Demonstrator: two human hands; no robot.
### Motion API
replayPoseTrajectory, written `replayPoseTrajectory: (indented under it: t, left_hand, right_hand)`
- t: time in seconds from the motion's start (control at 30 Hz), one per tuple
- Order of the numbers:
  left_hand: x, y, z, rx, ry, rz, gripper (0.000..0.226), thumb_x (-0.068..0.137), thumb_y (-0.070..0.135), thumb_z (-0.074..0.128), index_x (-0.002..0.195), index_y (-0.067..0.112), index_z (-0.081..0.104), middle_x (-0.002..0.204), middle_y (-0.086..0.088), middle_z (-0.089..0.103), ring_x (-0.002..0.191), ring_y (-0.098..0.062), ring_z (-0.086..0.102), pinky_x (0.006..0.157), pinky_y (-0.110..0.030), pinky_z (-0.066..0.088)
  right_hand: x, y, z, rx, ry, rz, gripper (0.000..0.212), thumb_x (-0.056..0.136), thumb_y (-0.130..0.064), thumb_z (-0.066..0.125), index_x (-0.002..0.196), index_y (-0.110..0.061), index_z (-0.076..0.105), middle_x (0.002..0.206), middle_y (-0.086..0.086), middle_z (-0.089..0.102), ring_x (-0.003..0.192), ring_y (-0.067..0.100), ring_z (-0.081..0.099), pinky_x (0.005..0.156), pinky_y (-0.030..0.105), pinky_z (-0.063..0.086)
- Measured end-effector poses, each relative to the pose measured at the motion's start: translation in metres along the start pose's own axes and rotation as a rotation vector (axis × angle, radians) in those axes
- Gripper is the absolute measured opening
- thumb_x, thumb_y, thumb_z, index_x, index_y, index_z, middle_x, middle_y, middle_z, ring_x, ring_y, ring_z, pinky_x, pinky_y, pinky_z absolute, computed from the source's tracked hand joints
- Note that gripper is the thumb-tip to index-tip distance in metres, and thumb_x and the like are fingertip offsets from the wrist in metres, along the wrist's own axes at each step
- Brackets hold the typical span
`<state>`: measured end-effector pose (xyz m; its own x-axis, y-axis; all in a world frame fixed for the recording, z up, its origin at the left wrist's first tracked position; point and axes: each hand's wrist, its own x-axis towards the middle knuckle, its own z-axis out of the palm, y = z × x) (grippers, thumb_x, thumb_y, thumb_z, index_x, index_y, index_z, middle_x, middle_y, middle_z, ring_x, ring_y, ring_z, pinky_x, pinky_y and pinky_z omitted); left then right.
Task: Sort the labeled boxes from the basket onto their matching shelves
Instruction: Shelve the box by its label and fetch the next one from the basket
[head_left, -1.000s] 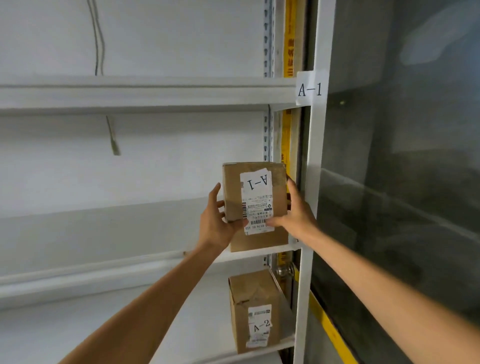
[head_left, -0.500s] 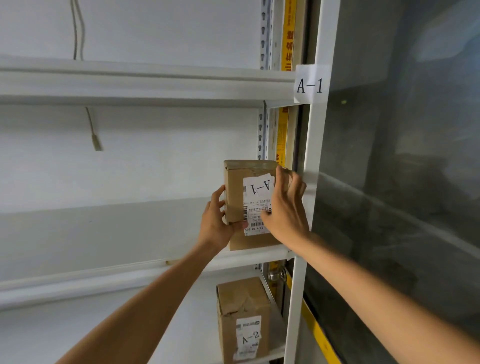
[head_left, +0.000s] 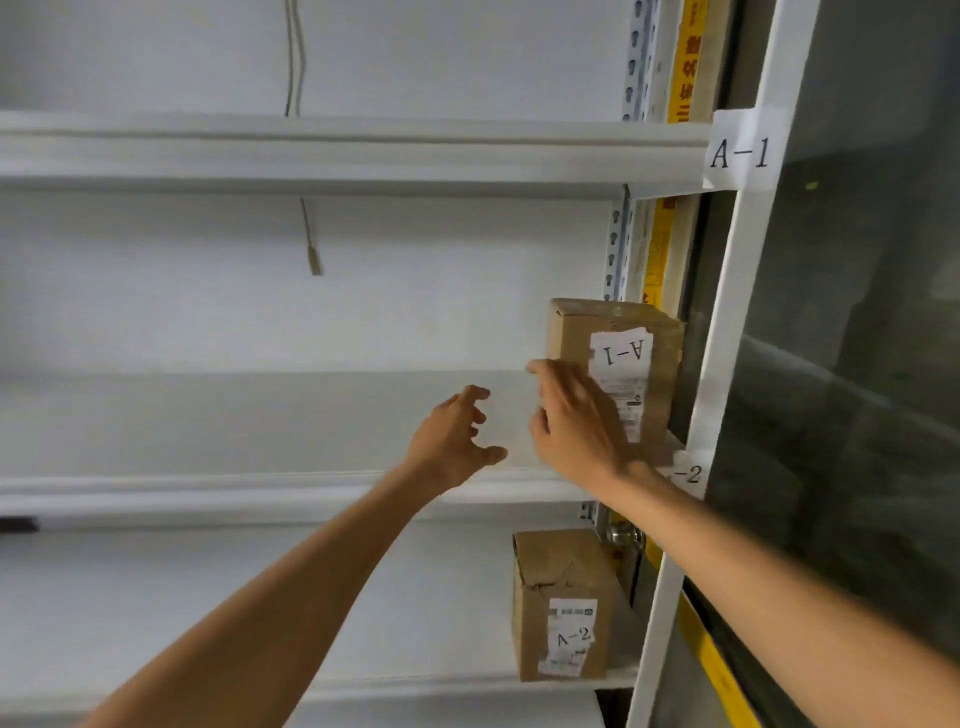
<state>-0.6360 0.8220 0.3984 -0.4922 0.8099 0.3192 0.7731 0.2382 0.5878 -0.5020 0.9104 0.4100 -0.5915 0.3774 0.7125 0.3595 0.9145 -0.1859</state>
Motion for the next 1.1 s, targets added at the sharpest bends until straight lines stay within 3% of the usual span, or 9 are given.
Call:
replayPoseTrajectory:
  t: [0.1,0.23,0.37,0.63,0.77,0.87,0.93,1.03,1.1]
  left_hand:
    - [-0.039,-0.040,-0.050,0.122,0.048,-0.120,0.050,0.078,0.022,0.076,0.122,0.021,0.053,0.107,-0.001,0.066,0.096,-0.017,0.063,0.086,-0.034,0.053]
    - [-0.116,-0.098,-0.119,0.278,0.072,-0.320,0.039,0.076,0.022,0.077,0.111,0.021,0.061,0.103,0.001,0.067,0.094,-0.020,0.064,0.080,-0.031,0.052]
    - [-0.218,-0.151,-0.183,0.384,0.099,-0.539,0.036,0.077,0.024,0.075,0.109,0.022,0.060,0.106,0.000,0.065,0.094,-0.022,0.063,0.080,-0.031,0.052]
    - [-0.444,-0.175,-0.277,0.553,0.273,-0.918,0.031,0.077,0.028,0.072,0.106,0.027,0.062,0.109,-0.001,0.066,0.098,-0.025,0.063,0.081,-0.034,0.052]
    - [-0.561,-0.158,-0.304,0.551,0.341,-1.168,0.034,0.077,0.026,0.071,0.110,0.025,0.062,0.112,-0.001,0.065,0.101,-0.023,0.062,0.086,-0.035,0.052]
    - [-0.644,-0.136,-0.310,0.508,0.433,-1.344,0.032,0.079,0.025,0.072,0.109,0.021,0.063,0.110,-0.003,0.065,0.100,-0.023,0.062,0.087,-0.036,0.053]
    - [-0.692,-0.118,-0.305,0.475,0.500,-1.449,0.031,0.081,0.024,0.072,0.109,0.018,0.062,0.108,-0.004,0.065,0.099,-0.021,0.061,0.085,-0.029,0.050]
    - [-0.757,-0.083,-0.286,0.429,0.592,-1.597,0.031,0.079,0.026,0.069,0.108,0.017,0.061,0.106,-0.004,0.065,0.096,-0.022,0.062,0.074,-0.025,0.047]
    - [-0.797,-0.055,-0.264,0.405,0.651,-1.711,0.031,0.079,0.028,0.068,0.108,0.019,0.060,0.106,-0.003,0.064,0.096,-0.023,0.061,0.073,-0.027,0.046]
  right_hand:
    - [0.005,-0.053,0.034,0.028,-0.275,-0.012,0.036,0.086,-0.014,0.059,0.121,-0.011,0.050,0.119,0.005,0.056,0.105,0.024,0.056,0.083,0.038,0.050]
    - [-0.003,-0.145,0.077,0.077,-0.528,-0.116,0.037,0.083,-0.024,0.060,0.117,-0.014,0.051,0.119,0.004,0.056,0.104,0.025,0.055,0.078,0.033,0.046]
    - [-0.024,-0.249,0.104,0.220,-0.710,-0.279,0.047,0.083,-0.027,0.062,0.126,-0.013,0.048,0.130,0.006,0.050,0.114,0.027,0.052,0.087,0.033,0.045]
    - [-0.094,-0.463,0.103,0.502,-0.716,-0.705,0.044,0.080,-0.023,0.066,0.121,-0.014,0.053,0.117,0.009,0.059,0.101,0.026,0.059,0.082,0.034,0.050]
    - [-0.155,-0.563,0.089,0.596,-0.812,-0.985,0.045,0.080,-0.023,0.069,0.121,-0.012,0.054,0.114,0.007,0.059,0.103,0.024,0.059,0.085,0.036,0.053]
    - [-0.202,-0.630,0.067,0.619,-0.867,-1.244,0.035,0.078,-0.026,0.068,0.106,-0.009,0.054,0.104,0.006,0.058,0.096,0.026,0.058,0.077,0.037,0.052]
    - [-0.230,-0.666,0.047,0.650,-0.904,-1.388,0.031,0.076,-0.027,0.069,0.098,-0.012,0.052,0.098,0.004,0.055,0.090,0.025,0.056,0.068,0.031,0.043]
    - [-0.278,-0.710,0.015,0.637,-0.911,-1.590,0.044,0.077,-0.026,0.065,0.116,-0.011,0.054,0.110,0.006,0.056,0.098,0.026,0.056,0.072,0.031,0.044]
    - [-0.316,-0.732,-0.011,0.657,-0.908,-1.727,0.041,0.078,-0.026,0.063,0.115,-0.009,0.054,0.110,0.006,0.058,0.096,0.026,0.055,0.075,0.034,0.048]
